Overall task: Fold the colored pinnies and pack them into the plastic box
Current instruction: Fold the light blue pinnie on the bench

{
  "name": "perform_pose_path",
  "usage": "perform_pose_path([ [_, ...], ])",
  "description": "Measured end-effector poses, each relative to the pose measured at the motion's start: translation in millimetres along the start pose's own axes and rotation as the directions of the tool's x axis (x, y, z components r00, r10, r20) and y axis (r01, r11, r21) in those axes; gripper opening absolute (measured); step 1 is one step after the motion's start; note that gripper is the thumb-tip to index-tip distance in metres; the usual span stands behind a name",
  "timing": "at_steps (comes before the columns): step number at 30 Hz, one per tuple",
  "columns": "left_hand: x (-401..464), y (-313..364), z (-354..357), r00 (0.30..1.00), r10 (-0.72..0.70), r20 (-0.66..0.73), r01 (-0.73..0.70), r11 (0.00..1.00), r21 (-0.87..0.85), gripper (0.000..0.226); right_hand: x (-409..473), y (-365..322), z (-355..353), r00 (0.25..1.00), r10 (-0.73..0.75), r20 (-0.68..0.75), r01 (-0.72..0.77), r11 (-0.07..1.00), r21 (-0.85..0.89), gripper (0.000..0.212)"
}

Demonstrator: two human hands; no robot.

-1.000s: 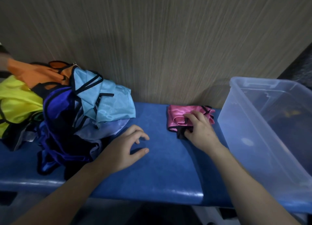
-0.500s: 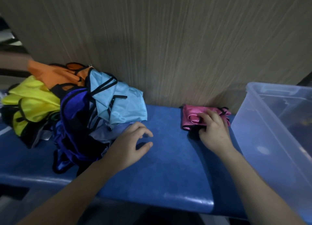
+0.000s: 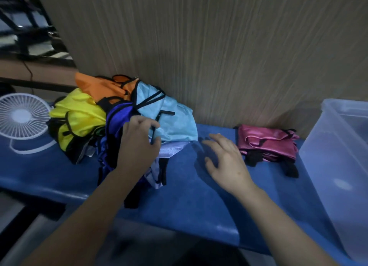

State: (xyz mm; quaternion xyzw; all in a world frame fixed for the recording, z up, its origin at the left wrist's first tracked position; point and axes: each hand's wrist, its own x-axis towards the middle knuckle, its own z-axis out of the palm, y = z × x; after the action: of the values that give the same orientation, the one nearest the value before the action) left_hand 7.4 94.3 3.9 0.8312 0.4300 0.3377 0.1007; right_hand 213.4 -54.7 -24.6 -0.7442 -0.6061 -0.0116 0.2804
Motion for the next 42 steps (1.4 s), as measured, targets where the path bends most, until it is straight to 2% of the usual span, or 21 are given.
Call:
perform_pose_path([
  [6,-1.0,1.3,1.1,0.996,-0.025,0.083,0.022,0.999,0.039,0.039,13.4,-30.7,28.4,0.995,-0.065,0.069,0.062,0.997,0.046,0.05],
  [10,-3.1,7.4,-2.4,0.995,0.01,0.097,-0.012,1.0,0.021,0.031,17.4,-40.0,35.4,0.992,-0.094,0.08,0.091,0.995,0.049,0.051],
  [14,-9.6,17.0,-2.1,0.994,0.09,0.056,-0.081,0.986,-0.143,0.017,17.7,-43.6,30.1,0.989,-0.138,0.045,0.136,0.989,0.059,0.047],
  [18,-20.4,32.1,1.5,0.987,0.135,0.087,-0.093,0.922,-0.375,0.02,10.0,-43.7,19.6,0.982,-0.186,0.013,0.185,0.979,0.085,0.043],
  [22,-28.6,48.6,-7.1,0.971,0.191,0.141,-0.083,0.83,-0.551,0.024,-1.7,-42.8,7.3,0.992,-0.111,-0.052,0.121,0.959,0.256,0.032],
  [24,-38.2,59.0,-10.9,0.958,0.235,0.163,-0.089,0.787,-0.61,0.025,-9.7,-44.0,-1.4,0.994,0.008,-0.112,0.031,0.94,0.34,0.025],
  [25,-44.0,64.5,-11.6,0.952,0.258,0.166,-0.103,0.779,-0.618,0.026,-14.5,-43.8,-7.0,0.991,0.075,-0.107,-0.03,0.925,0.378,0.028],
  [27,-54.6,74.8,-10.2,0.938,0.306,0.162,-0.155,0.789,-0.594,0.027,-24.6,-43.0,-19.5,0.99,0.141,-0.03,-0.11,0.872,0.477,0.04],
  [30,-71.7,90.8,-6.7,0.903,0.384,0.192,-0.22,0.798,-0.561,0.029,-40.3,-38.3,-40.2,0.989,0.065,0.131,-0.124,0.843,0.524,0.057],
  [31,-77.4,96.4,-6.6,0.889,0.399,0.222,-0.215,0.795,-0.567,0.027,-45.3,-34.9,-46.2,0.984,0.042,0.173,-0.122,0.865,0.486,0.056],
  [33,-88.0,105.6,-7.2,0.868,0.413,0.274,-0.196,0.793,-0.577,0.02,-55.9,-28.4,-57.5,0.97,0.028,0.242,-0.116,0.927,0.356,0.041],
  [34,-92.2,108.1,-7.4,0.868,0.416,0.269,-0.203,0.794,-0.574,0.017,-62.0,-25.6,-62.6,0.962,0.037,0.269,-0.12,0.947,0.297,0.034],
  [36,-96.4,106.4,-8.6,0.896,0.383,0.227,-0.217,0.822,-0.527,0.014,-75.1,-21.2,-72.3,0.945,0.095,0.314,-0.162,0.967,0.195,0.033],
  [37,-96.9,101.5,-8.7,0.913,0.348,0.213,-0.208,0.846,-0.49,0.019,-81.7,-19.7,-77.3,0.939,0.13,0.317,-0.19,0.967,0.167,0.035],
  [39,-97.6,86.6,-9.4,0.924,0.279,0.261,-0.168,0.91,-0.378,0.042,-93.3,-15.3,-87.5,0.936,0.202,0.29,-0.249,0.959,0.135,0.031],
  [42,-107.0,68.8,-16.7,0.851,0.248,0.462,-0.151,0.96,-0.237,0.061,-113.9,-8.1,-105.1,0.932,0.301,0.202,-0.332,0.933,0.14,0.021],
])
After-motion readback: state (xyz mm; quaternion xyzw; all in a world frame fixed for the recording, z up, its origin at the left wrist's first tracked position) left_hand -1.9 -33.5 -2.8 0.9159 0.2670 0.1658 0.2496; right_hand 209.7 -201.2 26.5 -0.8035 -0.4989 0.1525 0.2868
